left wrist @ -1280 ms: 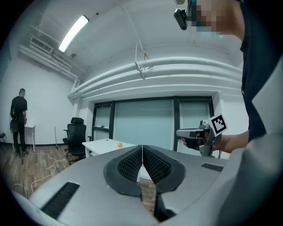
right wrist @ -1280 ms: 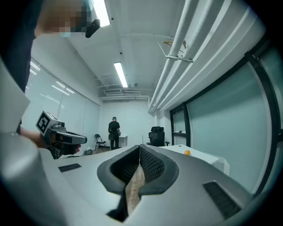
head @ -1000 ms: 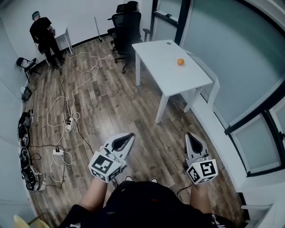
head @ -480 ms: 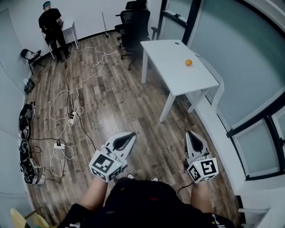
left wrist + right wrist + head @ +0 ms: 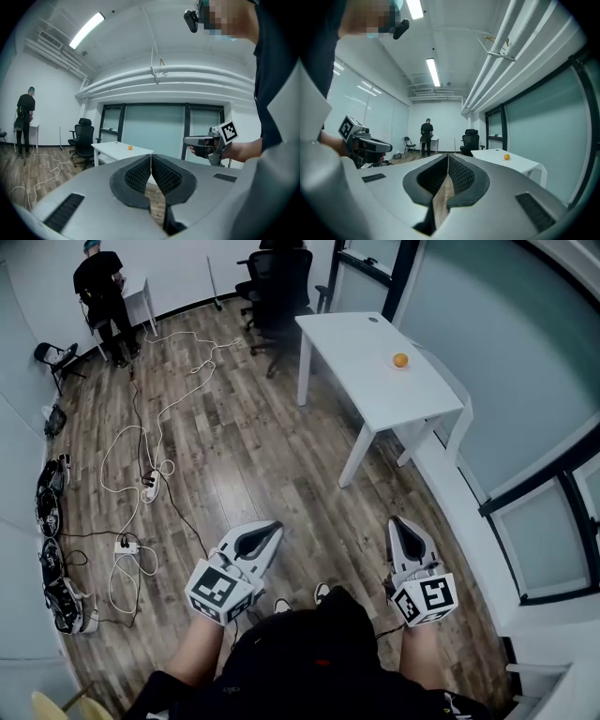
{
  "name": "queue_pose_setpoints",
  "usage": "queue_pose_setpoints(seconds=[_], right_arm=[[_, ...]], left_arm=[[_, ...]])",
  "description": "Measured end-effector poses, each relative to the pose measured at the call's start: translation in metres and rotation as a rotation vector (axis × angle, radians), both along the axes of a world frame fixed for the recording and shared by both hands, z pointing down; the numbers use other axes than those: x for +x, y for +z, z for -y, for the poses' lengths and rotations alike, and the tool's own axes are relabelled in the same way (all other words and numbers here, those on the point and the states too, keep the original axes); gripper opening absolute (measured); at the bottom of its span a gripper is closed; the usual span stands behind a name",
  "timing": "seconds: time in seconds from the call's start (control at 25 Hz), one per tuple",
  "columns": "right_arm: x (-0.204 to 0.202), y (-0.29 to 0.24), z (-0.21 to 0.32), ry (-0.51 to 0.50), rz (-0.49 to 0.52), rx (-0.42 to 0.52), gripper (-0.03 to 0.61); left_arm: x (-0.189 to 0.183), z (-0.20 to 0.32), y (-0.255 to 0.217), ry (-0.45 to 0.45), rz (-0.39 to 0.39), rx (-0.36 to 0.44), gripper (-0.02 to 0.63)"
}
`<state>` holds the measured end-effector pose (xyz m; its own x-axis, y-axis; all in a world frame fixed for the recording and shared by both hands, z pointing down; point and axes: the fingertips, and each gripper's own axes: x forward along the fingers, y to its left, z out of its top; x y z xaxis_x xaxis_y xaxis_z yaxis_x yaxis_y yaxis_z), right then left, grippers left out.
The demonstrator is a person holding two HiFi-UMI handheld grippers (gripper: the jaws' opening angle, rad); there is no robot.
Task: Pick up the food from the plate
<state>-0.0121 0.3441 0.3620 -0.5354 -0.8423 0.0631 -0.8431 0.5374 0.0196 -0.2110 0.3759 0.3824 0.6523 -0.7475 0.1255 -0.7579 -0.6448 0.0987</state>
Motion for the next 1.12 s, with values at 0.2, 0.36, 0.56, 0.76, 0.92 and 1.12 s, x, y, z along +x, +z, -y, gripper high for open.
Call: queue_pose_setpoints(seconds=[0.2,0.36,0.56,0.76,0.92,1.12], right_arm=[[0.008,0.000,0.016,0.045,0.013,0.011,0.026],[0.026,0.000,0.047,0.077,0.039,0.006,0.026],[0.050,0.003,0.104,0.088,0.063,0.013,0.026],[0.086,0.003,0.168,0.085,0.086,0.025,0.026],[0.119,-0.001,0.217,0.076,0.102,0.026,0.026],[0.163,-0.002,0.269,0.065,0.109,0.021,0.026]], left_arm=[[-0.001,0.020,0.005,0.000,-0.005,-0.010,0.023],[0.009,0.051,0.001,0.005,0.004,-0.011,0.023],[0.030,0.104,0.002,0.002,0.024,-0.007,0.023],[0.069,0.167,-0.004,0.011,0.049,0.011,0.023],[0.104,0.218,-0.014,0.003,0.056,0.023,0.023],[0.155,0.268,-0.019,0.025,0.067,0.033,0.023]])
